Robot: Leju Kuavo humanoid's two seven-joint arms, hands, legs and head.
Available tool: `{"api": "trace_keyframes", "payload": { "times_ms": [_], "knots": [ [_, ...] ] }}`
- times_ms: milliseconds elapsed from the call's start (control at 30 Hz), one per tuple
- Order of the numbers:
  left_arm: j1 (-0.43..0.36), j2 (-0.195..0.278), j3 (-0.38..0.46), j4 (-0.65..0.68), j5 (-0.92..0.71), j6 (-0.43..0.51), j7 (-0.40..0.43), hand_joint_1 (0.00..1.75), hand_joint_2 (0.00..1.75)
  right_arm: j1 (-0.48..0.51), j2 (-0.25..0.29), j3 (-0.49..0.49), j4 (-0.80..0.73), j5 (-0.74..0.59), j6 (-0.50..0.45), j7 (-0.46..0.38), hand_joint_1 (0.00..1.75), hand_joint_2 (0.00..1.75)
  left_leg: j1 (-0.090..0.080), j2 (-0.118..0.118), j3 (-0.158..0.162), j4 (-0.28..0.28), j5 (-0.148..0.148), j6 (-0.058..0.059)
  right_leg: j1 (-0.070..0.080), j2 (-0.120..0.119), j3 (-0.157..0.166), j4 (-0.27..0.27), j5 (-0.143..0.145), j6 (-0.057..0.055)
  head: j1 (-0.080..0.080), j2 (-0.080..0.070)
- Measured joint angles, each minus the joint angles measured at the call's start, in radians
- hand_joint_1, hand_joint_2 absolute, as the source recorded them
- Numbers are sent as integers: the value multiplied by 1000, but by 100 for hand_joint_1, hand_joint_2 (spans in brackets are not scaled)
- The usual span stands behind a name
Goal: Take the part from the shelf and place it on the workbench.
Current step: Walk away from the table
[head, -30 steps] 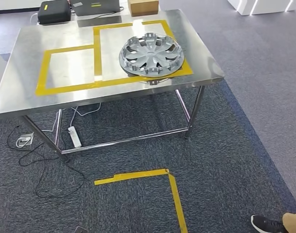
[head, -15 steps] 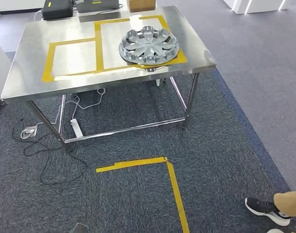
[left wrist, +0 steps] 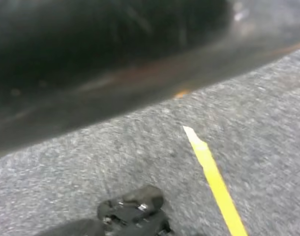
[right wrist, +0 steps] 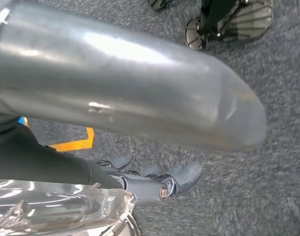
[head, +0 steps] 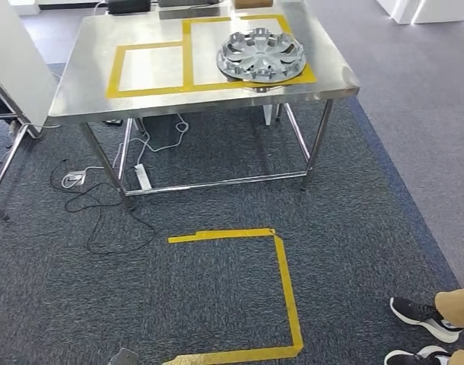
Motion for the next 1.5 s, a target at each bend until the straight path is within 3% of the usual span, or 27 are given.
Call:
{"api": "trace_keyframes", "payload": {
  "times_ms": [33, 100, 167, 200, 267, 333, 400, 433, 533, 567, 633, 700, 733, 800, 900, 933, 1000, 1033, 1100, 1167, 1200, 1233, 1267, 1333, 1400, 1467, 1500],
  "knots": [
    [4, 0, 2, 0, -1, 0, 0, 0, 0, 0, 0, -2, 0, 2, 0, 0, 0, 0, 0, -6, -11, 0, 10, 9, -3, 8, -4, 5, -11, 6, 0, 0],
    [9, 1, 4, 0, -3, 0, -1, 0, 0, 4, 0, -7, 0, 6, 1, 0, 0, 0, 0, -20, -38, -2, 36, 26, -5, 51, -27, 65, -91, 16, 1, 0],
    [9, -1, 4, 0, -8, 0, -2, 0, 0, 7, 0, -12, 0, 10, 2, -1, 0, 0, -4, -39, -72, -1, 63, 34, -3, 87, -59, 190, -193, 18, 2, 0],
    [9, -2, 4, 0, -11, 0, -2, 0, 0, 7, 0, -13, 0, 13, 3, -1, 0, 0, -7, -48, -88, 0, 76, 35, -2, 93, -68, 247, -213, 16, 2, 0],
    [13, -3, 5, 0, -14, 1, -2, 0, 0, 7, 0, -17, 0, 19, 4, -1, 0, 0, -12, -67, -117, 2, 99, 35, 2, 98, -43, 274, -183, 8, 1, 0],
    [14, -5, 6, 0, -17, 3, -2, 0, 0, 7, 0, -22, 0, 25, 6, -1, 0, 0, -16, -89, -139, 3, 119, 32, 6, 123, 51, 162, -134, -7, 1, 0],
    [11, -7, 7, 0, -19, 4, -2, 0, 0, 6, 0, -26, 0, 28, 8, -1, 0, 0, -20, -110, -153, 7, 136, 26, 7, 163, 155, 13, -132, -19, 1, 0],
    [9, -8, 7, 0, -19, 4, -2, 0, 0, 5, 0, -27, 0, 28, 8, -2, 0, 0, -22, -120, -160, 10, 144, 22, 8, 173, 180, -31, -141, -22, 0, 0],
    [13, -7, 8, 0, -21, 6, -2, 0, 0, 5, 0, -32, 0, 31, 9, -2, 0, 0, -22, -140, -179, 18, 155, 7, 4, 145, 180, -60, -145, -30, 0, 0],
    [15, -7, 8, 0, -21, 6, -2, 0, 0, 6, 1, -34, -1, 33, 9, -2, 0, 0, -21, -130, -188, 37, 137, 1, 2, 132, 176, -62, -140, -36, -3, 0],
    [16, -6, 9, 0, -21, 6, -2, 0, 0, 8, 1, -36, -1, 35, 10, -2, 0, 0, -15, -88, -228, 136, 59, -12, 1, 102, 168, -63, -132, -45, -12, 0],
    [16, -6, 9, 0, -21, 6, -2, 0, 0, 12, 1, -38, -1, 36, 10, -2, 0, 0, -6, -62, -273, 271, -13, -26, 2, 71, 159, -61, -127, -44, -16, 0],
    [17, -7, 9, 0, -21, 6, -2, 0, 0, 13, 1, -40, -1, 36, 10, -2, 0, 0, -1, -58, -278, 306, -21, -31, 2, 55, 156, -60, -126, -43, -16, 0],
    [20, -6, 9, 0, -21, 6, -2, 0, 0, 13, 1, -41, -1, 37, 10, -2, 0, 0, 7, -47, -227, 256, 18, -36, 2, 28, 152, -55, -125, -39, -16, 0],
    [18, -6, 9, 0, -22, 6, -2, 0, 0, 10, 1, -42, -1, 43, 11, -2, 0, 0, 3, 11, -103, 60, 73, -25, 6, -5, 154, -48, -129, -28, -16, 0],
    [17, -6, 9, 0, -23, 7, -2, 0, 0, 9, 1, -42, -1, 45, 11, -2, 0, 0, -1, 25, -88, 30, 72, -16, 8, -14, 157, -46, -130, -23, -17, 0],
    [18, -6, 9, 0, -25, 7, -2, 0, 0, 6, 1, -43, -1, 49, 12, -2, 0, 0, -5, 16, -94, 22, 71, 2, 10, -32, 163, -46, -129, -13, -17, 0],
    [19, -6, 9, 0, -27, 8, -2, 0, 0, 4, 1, -43, -1, 52, 12, -2, 0, 0, -4, 6, -97, 18, 73, 10, 8, -27, 163, -42, -134, -6, -19, 0],
    [18, -7, 10, 0, -30, 9, -1, 0, 0, 2, 1, -46, -1, 60, 13, -3, 0, 0, -1, -16, -102, 12, 81, 24, 5, 22, 137, 10, -172, 5, -14, 0],
    [14, -8, 10, 0, -32, 10, -3, 0, 0, 3, 1, -53, -1, 70, 14, -3, 0, 0, -1, -39, -110, 12, 87, 33, 2, 80, 71, 144, -240, 8, -8, 0],
    [14, -9, 11, 0, -33, 10, -4, 0, 0, 4, 1, -57, -1, 74, 15, -3, 0, 0, -3, -53, -114, 12, 89, 36, 2, 91, 35, 216, -265, 8, -8, 0],
    [14, -9, 12, 0, -33, 10, -5, 0, 0, 5, 1, -61, -1, 78, 16, -3, 0, 0, -5, -66, -116, 12, 91, 37, 2, 95, 11, 259, -272, 6, -7, 0],
    [15, -9, 13, 0, -32, 10, -6, 0, 0, 5, 1, -63, -1, 81, 17, -3, 0, 0, -7, -80, -117, 13, 92, 37, 2, 98, 5, 264, -257, 4, -6, 0],
    [15, -10, 15, 0, -31, 10, -9, 0, 0, 4, 1, -67, -1, 83, 18, -3, 0, 0, -11, -108, -115, 14, 94, 36, 2, 115, 50, 155, -176, -5, -6, 0],
    [12, -11, 17, 0, -29, 11, -14, 0, 0, 3, -1, -69, -1, 85, 19, -3, 0, 0, -14, -133, -117, 17, 96, 31, 0, 162, 106, 24, -121, -14, -7, 0],
    [8, -12, 22, 0, -25, 13, -18, 0, 0, 0, -3, -73, 0, 90, 18, -4, 0, 0, -13, -155, -129, 21, 102, 20, -1, 185, 128, -24, -119, -16, -8, 0],
    [7, -12, 26, 0, -21, 14, -19, 0, 0, -1, -4, -74, 1, 93, 18, -7, 0, 0, -11, -166, -137, 23, 106, 13, -1, 177, 130, -31, -119, -17, -8, 0]
  ]
}}
